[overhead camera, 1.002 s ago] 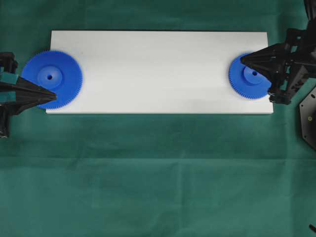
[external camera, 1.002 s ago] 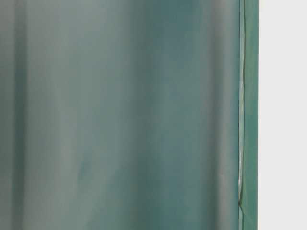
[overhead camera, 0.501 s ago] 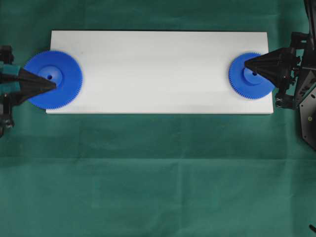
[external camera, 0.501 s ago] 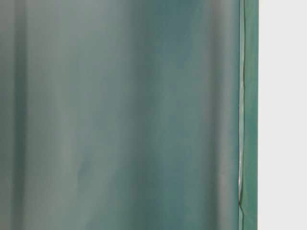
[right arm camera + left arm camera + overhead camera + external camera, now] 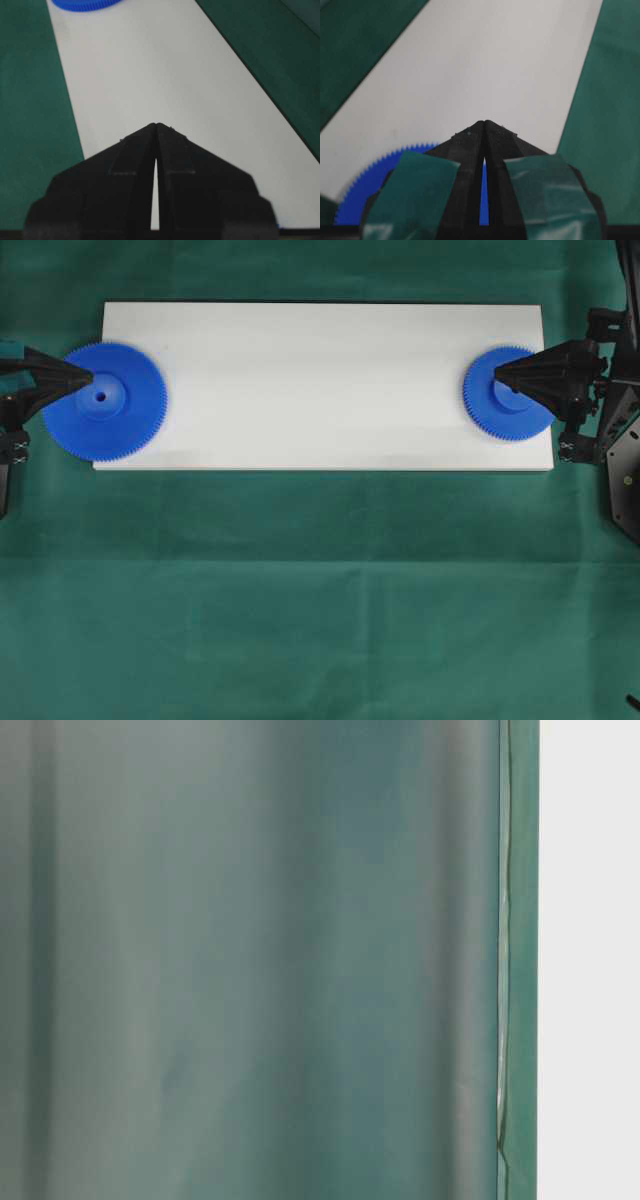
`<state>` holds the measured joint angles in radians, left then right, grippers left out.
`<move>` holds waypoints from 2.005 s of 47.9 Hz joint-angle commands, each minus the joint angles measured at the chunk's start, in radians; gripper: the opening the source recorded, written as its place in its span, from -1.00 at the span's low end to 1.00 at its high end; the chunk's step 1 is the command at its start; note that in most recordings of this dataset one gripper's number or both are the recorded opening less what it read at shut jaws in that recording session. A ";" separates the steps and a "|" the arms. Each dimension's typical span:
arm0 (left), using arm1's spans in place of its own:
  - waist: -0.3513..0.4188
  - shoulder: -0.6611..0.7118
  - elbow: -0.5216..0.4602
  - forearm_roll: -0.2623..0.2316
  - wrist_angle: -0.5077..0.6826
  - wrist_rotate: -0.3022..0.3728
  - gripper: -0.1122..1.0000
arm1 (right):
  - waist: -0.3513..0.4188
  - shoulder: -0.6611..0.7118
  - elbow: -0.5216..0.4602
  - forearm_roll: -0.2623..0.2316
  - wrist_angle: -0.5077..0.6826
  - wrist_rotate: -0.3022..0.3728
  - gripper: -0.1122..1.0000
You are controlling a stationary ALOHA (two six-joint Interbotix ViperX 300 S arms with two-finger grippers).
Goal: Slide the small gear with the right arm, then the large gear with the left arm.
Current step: 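Lower the left gripper onto the hub of the large blue gear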
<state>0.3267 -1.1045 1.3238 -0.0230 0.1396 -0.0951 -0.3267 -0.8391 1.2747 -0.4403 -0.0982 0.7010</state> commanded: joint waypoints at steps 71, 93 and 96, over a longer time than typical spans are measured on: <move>0.150 0.413 -0.040 0.006 0.080 -0.158 -0.80 | 0.041 0.054 -0.011 -0.003 -0.074 -0.003 0.11; 0.158 0.465 -0.046 0.006 0.058 -0.149 -0.80 | 0.044 0.054 -0.005 -0.003 -0.074 -0.002 0.11; 0.158 0.465 -0.048 0.008 0.054 -0.149 -0.80 | 0.044 0.054 -0.003 -0.003 -0.074 -0.002 0.11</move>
<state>0.4817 -0.6427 1.2993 -0.0184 0.2040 -0.2470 -0.2838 -0.7869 1.2809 -0.4403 -0.1626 0.6995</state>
